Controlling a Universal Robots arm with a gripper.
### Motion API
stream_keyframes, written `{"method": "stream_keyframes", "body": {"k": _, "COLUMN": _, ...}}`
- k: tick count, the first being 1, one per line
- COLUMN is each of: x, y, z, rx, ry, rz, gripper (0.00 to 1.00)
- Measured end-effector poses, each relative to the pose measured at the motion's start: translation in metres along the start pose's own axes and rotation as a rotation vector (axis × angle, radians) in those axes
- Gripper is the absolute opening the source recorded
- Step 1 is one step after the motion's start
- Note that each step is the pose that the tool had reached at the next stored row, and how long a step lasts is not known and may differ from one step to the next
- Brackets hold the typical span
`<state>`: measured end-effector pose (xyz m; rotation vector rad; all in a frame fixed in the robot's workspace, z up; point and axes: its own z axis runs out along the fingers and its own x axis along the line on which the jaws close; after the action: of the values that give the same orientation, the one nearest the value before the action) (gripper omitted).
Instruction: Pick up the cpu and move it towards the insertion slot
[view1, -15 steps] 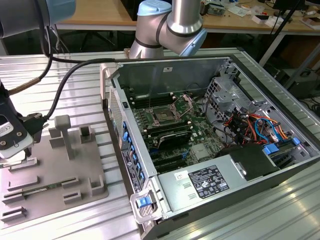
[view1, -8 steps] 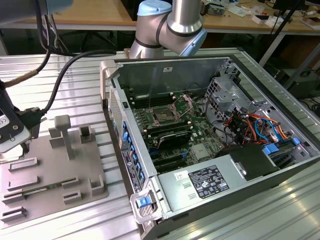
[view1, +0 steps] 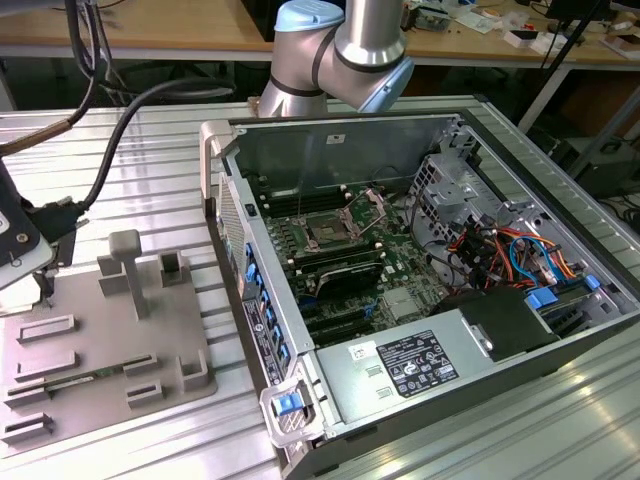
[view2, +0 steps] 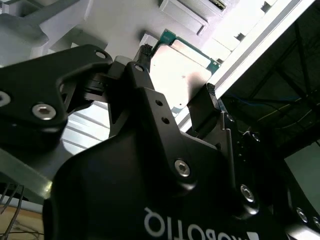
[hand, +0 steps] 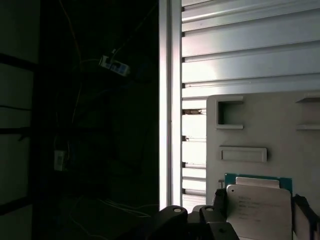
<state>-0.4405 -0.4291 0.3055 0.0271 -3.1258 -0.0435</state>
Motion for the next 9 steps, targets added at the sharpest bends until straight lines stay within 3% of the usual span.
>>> {"method": "stream_keyframes", "body": {"k": 9, "x": 0.0001, "y": 0.0004, "z": -0.014, "rx": 0.0001, "ry": 0.0, "rz": 0.0, "gripper": 0.55}}
